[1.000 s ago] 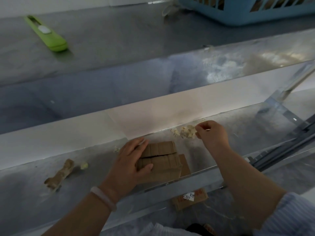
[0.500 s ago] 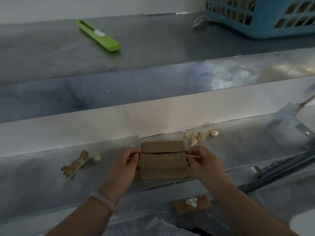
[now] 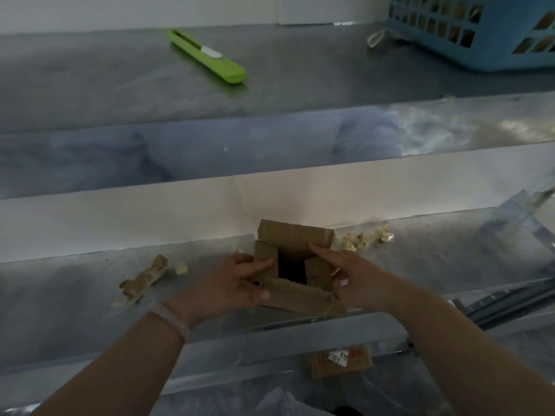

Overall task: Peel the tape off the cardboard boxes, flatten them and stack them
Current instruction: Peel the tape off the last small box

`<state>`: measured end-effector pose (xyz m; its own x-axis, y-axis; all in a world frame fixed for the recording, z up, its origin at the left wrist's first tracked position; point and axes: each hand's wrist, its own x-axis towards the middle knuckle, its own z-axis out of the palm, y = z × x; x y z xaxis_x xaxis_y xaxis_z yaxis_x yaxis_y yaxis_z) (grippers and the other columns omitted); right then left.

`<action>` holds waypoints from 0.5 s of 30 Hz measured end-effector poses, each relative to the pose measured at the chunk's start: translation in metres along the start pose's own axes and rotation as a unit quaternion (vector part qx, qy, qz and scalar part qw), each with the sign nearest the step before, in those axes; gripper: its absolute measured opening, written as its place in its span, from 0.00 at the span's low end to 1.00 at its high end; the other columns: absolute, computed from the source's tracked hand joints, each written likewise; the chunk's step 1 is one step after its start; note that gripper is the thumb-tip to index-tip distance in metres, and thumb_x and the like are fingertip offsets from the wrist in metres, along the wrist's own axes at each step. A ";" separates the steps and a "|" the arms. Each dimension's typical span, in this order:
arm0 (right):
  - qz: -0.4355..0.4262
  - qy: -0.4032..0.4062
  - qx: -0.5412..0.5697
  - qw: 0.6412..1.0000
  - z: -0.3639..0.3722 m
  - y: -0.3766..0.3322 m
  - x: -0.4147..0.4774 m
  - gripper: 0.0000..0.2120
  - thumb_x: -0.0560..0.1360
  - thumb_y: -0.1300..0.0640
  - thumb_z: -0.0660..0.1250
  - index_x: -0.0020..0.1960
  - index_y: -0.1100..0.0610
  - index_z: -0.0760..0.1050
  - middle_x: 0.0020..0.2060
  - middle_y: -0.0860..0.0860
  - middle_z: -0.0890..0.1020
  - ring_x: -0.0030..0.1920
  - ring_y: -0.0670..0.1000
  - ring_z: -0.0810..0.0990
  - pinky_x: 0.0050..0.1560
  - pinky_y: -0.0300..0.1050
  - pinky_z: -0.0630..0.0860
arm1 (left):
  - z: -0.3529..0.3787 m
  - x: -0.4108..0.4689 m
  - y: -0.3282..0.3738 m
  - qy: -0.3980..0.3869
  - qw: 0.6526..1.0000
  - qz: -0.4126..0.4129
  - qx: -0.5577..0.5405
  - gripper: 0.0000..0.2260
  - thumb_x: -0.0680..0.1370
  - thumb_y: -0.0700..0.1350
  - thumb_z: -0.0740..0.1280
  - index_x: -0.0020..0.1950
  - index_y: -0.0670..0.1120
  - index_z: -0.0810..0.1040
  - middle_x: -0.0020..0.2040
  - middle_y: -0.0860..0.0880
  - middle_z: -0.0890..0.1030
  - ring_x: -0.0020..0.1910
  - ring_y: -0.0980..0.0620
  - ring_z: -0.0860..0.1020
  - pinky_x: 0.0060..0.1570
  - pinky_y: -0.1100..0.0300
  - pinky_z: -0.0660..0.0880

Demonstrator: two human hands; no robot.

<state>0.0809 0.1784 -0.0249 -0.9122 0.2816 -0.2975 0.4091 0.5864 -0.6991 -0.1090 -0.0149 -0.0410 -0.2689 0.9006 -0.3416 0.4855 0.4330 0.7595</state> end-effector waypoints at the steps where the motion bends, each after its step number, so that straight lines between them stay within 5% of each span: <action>1: 0.013 -0.015 -0.014 1.000 -0.002 0.003 0.005 0.39 0.73 0.69 0.67 0.77 0.49 0.54 0.53 0.51 0.78 0.46 0.41 0.79 0.44 0.26 0.70 | 0.001 0.000 0.000 -0.009 1.000 0.004 -0.028 0.41 0.60 0.79 0.57 0.69 0.62 0.65 0.66 0.56 0.62 0.65 0.60 0.62 0.58 0.81 0.59; 3: 0.035 -0.034 -0.022 0.999 -0.004 0.008 0.013 0.40 0.72 0.64 0.68 0.77 0.44 0.55 0.57 0.50 0.78 0.50 0.45 0.79 0.49 0.32 0.73 | 0.006 0.003 -0.004 0.017 0.980 -0.051 -0.194 0.39 0.63 0.79 0.53 0.66 0.58 0.71 0.64 0.59 0.72 0.62 0.60 0.71 0.59 0.65 0.72; 5: 0.036 -0.033 -0.030 0.998 -0.002 0.010 0.018 0.34 0.71 0.63 0.67 0.74 0.43 0.64 0.59 0.48 0.78 0.54 0.46 0.79 0.55 0.36 0.75 | 0.011 0.009 -0.003 0.084 0.951 -0.084 -0.284 0.22 0.73 0.68 0.55 0.57 0.57 0.76 0.56 0.56 0.79 0.56 0.57 0.76 0.53 0.55 0.78; 8: 0.047 -0.036 -0.028 0.998 0.001 0.008 0.021 0.28 0.69 0.60 0.65 0.67 0.43 0.73 0.58 0.50 0.78 0.54 0.50 0.80 0.57 0.44 0.78 | 0.013 0.022 -0.001 0.176 0.976 -0.053 -0.114 0.08 0.76 0.52 0.68 0.37 0.55 0.79 0.42 0.53 0.79 0.45 0.52 0.79 0.46 0.54 0.77; 10: 0.054 -0.048 -0.025 0.997 0.000 0.007 0.021 0.30 0.65 0.55 0.65 0.68 0.42 0.72 0.55 0.49 0.79 0.50 0.48 0.80 0.54 0.44 0.79 | 0.010 0.027 -0.001 0.193 0.978 -0.041 -0.072 0.06 0.68 0.49 0.76 0.38 0.52 0.80 0.43 0.53 0.78 0.42 0.52 0.78 0.43 0.59 0.75; 13: 0.067 -0.098 -0.048 0.992 -0.002 0.003 0.023 0.40 0.60 0.46 0.65 0.72 0.38 0.64 0.54 0.48 0.79 0.50 0.47 0.80 0.53 0.47 0.80 | 0.002 0.029 0.001 0.087 0.994 -0.058 -0.041 0.42 0.54 0.67 0.77 0.64 0.54 0.72 0.63 0.53 0.69 0.58 0.53 0.74 0.59 0.56 0.75; 15: 0.095 -0.120 -0.070 0.986 -0.004 -0.003 0.027 0.45 0.59 0.45 0.65 0.75 0.39 0.57 0.58 0.49 0.75 0.55 0.49 0.78 0.55 0.49 0.79 | 0.005 0.028 0.008 0.021 0.996 -0.083 0.034 0.52 0.54 0.68 0.75 0.74 0.57 0.57 0.64 0.54 0.58 0.64 0.53 0.65 0.66 0.58 0.66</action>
<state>0.0546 0.1869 -0.0282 -0.7908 0.2179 -0.5719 0.5568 0.6440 -0.5246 -0.1087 0.0144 -0.0468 -0.3838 0.8149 -0.4343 0.4866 0.5783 0.6548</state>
